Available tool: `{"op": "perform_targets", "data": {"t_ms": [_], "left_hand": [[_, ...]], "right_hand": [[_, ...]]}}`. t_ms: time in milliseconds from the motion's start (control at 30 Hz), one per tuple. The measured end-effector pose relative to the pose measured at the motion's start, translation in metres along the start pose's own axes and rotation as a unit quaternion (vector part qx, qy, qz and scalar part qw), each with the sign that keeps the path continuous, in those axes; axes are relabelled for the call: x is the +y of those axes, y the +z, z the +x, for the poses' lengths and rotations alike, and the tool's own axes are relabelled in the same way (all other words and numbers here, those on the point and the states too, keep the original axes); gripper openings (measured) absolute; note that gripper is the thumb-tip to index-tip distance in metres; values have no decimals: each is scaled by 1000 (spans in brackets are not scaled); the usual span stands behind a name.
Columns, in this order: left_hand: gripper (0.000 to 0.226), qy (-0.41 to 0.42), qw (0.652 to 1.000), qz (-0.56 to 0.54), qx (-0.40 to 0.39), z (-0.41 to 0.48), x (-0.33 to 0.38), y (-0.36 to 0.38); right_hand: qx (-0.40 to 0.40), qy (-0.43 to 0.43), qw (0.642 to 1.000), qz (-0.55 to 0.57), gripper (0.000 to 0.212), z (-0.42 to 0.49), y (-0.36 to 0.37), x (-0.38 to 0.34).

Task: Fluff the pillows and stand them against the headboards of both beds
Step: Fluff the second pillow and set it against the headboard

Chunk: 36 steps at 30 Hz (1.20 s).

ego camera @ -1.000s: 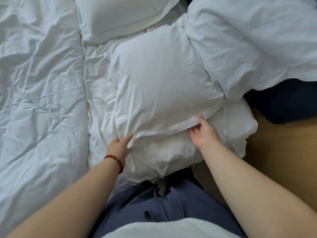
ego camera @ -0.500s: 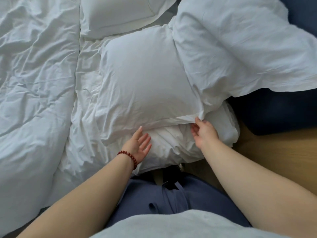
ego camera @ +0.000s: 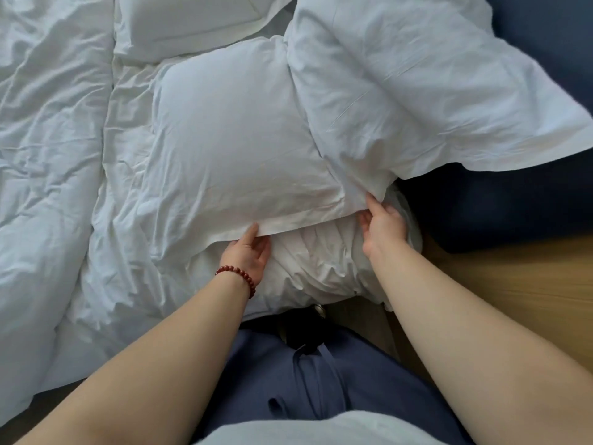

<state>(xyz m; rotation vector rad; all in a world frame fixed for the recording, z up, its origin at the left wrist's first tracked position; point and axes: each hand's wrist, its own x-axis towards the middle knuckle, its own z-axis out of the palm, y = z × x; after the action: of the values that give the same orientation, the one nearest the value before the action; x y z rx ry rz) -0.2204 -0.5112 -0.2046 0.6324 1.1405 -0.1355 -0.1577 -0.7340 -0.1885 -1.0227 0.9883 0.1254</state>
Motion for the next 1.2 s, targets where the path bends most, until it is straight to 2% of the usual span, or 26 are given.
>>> {"op": "perform_targets", "data": {"t_ms": [100,200,267,333,467,567,600,700,733,800,933,1067,1133,1200], "left_hand": [[21,32,999,24,37,0,0,-6],[24,13,1000,4,21,-4,-1,0],[26,-22,1000,-1,-17,-11,-4,10],[27,-45,998,18,-49,-16,-9,20],[26,-62,994,41,-80,-22,-20,41],[23,-70,992,58,-85,-19,-26,49],[21,-71,992,61,-85,-18,-28,49],[22,-76,991,64,-93,-18,-35,51],[24,-80,990,65,-101,-19,-38,53],[27,-92,986,69,-123,-22,-44,60],[25,-111,978,93,-152,-28,-58,84],[9,-37,984,136,-108,-18,-57,86],[11,-6,984,152,-91,-11,-51,75],[19,-16,981,165,-98,-12,-48,71]], "right_hand": [[33,-38,996,-73,12,-1,-16,4],[-19,-44,997,-63,11,-8,-8,-2],[-45,-77,994,-67,25,-11,-1,-11],[-27,-94,994,-46,36,-10,6,-21],[22,-96,994,-51,8,-10,6,-37],[27,-92,994,-53,6,-11,-4,-38],[18,-91,995,-43,8,-12,-7,-37],[-16,-119,992,-40,39,-15,-12,-40],[-26,-130,990,-36,43,-17,-11,-44],[-27,-160,986,-39,37,-18,-9,-49],[-4,-183,982,-43,8,-20,-7,-49],[57,-168,984,2,16,-20,-22,-59],[76,-169,982,32,16,-21,-27,-66],[78,-159,982,65,11,-30,-23,-66]]}}
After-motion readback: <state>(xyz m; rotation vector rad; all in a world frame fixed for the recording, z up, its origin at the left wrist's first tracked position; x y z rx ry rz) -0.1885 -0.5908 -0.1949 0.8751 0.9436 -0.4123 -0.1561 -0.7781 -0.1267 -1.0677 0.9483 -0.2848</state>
